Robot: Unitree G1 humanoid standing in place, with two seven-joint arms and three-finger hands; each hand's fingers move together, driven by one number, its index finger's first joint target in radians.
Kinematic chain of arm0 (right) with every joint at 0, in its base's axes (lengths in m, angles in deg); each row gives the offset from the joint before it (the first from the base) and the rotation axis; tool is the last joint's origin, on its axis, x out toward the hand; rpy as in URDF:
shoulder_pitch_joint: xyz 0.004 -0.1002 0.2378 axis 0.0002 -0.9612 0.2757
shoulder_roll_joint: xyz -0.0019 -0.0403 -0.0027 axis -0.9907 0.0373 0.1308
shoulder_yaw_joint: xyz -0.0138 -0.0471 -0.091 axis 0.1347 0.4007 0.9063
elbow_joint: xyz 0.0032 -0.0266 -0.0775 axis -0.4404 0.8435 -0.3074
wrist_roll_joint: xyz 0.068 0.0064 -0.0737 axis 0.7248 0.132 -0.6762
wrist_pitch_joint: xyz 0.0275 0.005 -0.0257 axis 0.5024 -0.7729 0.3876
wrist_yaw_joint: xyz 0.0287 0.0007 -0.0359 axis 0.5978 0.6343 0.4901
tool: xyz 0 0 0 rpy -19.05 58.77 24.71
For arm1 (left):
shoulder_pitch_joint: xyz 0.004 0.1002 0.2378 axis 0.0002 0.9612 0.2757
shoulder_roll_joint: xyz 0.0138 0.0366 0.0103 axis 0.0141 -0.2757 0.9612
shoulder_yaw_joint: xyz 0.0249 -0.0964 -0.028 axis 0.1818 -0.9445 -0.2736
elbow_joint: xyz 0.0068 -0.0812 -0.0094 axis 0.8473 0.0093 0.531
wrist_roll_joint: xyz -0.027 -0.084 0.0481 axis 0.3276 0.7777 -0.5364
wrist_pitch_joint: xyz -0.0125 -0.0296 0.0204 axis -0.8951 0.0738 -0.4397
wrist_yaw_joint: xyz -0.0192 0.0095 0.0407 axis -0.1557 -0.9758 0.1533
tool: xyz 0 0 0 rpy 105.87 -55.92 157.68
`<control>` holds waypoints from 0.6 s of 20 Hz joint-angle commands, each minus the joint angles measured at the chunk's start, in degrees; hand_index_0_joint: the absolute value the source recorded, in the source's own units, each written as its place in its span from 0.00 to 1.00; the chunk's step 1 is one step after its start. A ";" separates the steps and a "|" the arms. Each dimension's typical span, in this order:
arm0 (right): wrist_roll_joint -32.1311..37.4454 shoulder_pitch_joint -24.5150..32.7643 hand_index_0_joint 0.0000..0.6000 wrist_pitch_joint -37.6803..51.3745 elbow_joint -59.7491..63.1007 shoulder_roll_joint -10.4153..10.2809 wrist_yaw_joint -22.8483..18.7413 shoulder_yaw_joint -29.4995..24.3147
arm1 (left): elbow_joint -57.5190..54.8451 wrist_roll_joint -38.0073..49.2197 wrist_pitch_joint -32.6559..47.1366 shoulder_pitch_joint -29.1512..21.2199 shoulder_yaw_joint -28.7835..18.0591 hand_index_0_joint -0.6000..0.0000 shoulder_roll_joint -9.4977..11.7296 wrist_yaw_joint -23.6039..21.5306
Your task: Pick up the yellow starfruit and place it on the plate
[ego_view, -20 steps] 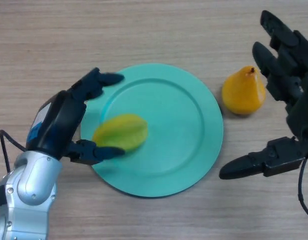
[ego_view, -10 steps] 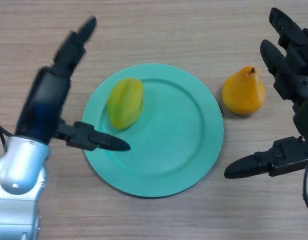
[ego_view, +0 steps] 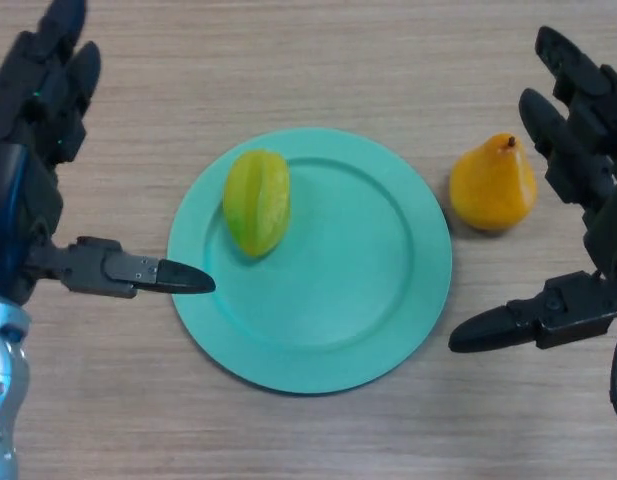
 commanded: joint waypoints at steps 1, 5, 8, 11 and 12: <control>-0.27 1.96 0.00 7.84 -2.72 1.10 -1.24 -1.23 | -4.70 2.55 8.37 -1.03 -3.39 1.00 2.53 -0.69; -0.33 2.09 0.00 7.91 -2.00 0.47 -1.60 -0.11 | -5.70 2.40 4.12 -1.72 -3.72 1.00 3.13 -1.04; 0.44 2.25 0.00 8.21 -1.89 0.44 -1.74 -0.09 | -5.77 0.09 5.40 -1.59 -3.96 1.00 3.14 -0.88; 0.26 2.91 0.00 7.03 -2.66 0.74 -1.17 -0.19 | -6.78 0.20 4.83 -0.64 -4.12 1.00 2.61 -1.33; -0.09 2.74 0.00 7.32 -2.41 0.77 -1.14 0.06 | -7.21 0.32 4.28 -0.56 -4.04 1.00 2.59 -1.45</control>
